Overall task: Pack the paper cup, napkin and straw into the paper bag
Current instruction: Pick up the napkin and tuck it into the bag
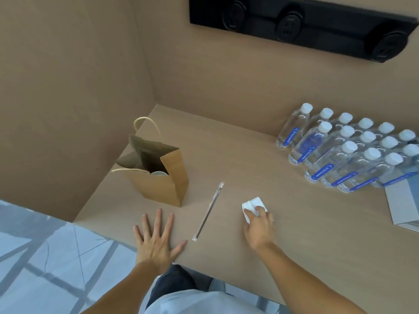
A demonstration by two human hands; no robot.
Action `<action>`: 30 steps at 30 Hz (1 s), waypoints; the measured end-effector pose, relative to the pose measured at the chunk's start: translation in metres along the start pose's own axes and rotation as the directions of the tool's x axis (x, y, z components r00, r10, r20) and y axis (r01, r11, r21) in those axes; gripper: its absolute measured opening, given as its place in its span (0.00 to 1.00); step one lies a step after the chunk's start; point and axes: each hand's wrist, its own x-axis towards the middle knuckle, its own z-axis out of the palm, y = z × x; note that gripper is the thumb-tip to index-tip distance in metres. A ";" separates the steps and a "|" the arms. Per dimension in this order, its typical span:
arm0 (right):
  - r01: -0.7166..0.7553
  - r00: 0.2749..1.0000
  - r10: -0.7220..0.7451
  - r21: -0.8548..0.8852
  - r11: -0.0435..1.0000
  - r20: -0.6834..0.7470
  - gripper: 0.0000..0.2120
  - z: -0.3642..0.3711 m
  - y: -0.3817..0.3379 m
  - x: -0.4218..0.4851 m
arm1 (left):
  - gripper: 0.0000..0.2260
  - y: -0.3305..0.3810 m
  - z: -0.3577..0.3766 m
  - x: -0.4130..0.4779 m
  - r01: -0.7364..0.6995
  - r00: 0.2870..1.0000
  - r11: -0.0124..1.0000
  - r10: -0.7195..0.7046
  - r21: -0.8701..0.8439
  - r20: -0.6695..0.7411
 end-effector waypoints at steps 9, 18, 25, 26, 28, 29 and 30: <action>-0.130 0.990 0.132 0.038 0.991 -0.056 0.18 0.008 -0.031 -0.007 | 0.41 -0.051 -0.017 0.041 0.076 0.997 0.995 -0.076 -0.071 0.012; -0.356 0.922 0.387 0.344 0.869 -0.026 0.29 0.008 -0.065 0.007 | 0.44 -0.112 -0.034 0.084 0.063 0.995 0.998 -0.062 -0.004 0.072; -0.551 0.822 0.509 0.584 0.596 0.255 0.13 -0.002 -0.082 0.026 | 0.44 -0.110 -0.037 0.096 0.139 0.990 0.990 -0.138 -0.008 0.040; -0.548 0.826 0.486 0.606 0.576 0.285 0.09 -0.005 -0.083 0.030 | 0.43 -0.107 -0.037 0.096 0.153 0.987 0.988 -0.152 -0.017 0.043; -0.500 0.859 0.433 0.633 0.591 0.275 0.06 -0.011 -0.087 0.037 | 0.42 -0.104 -0.036 0.096 0.169 0.985 0.985 -0.168 -0.030 0.032; -0.467 0.878 0.408 0.636 0.615 0.251 0.09 -0.014 -0.090 0.039 | 0.42 -0.104 -0.035 0.096 0.168 0.986 0.985 -0.168 -0.030 0.013; -0.436 0.896 0.379 0.627 0.646 0.231 0.11 -0.016 -0.092 0.041 | 0.41 -0.105 -0.034 0.096 0.170 0.985 0.985 -0.170 -0.036 -0.002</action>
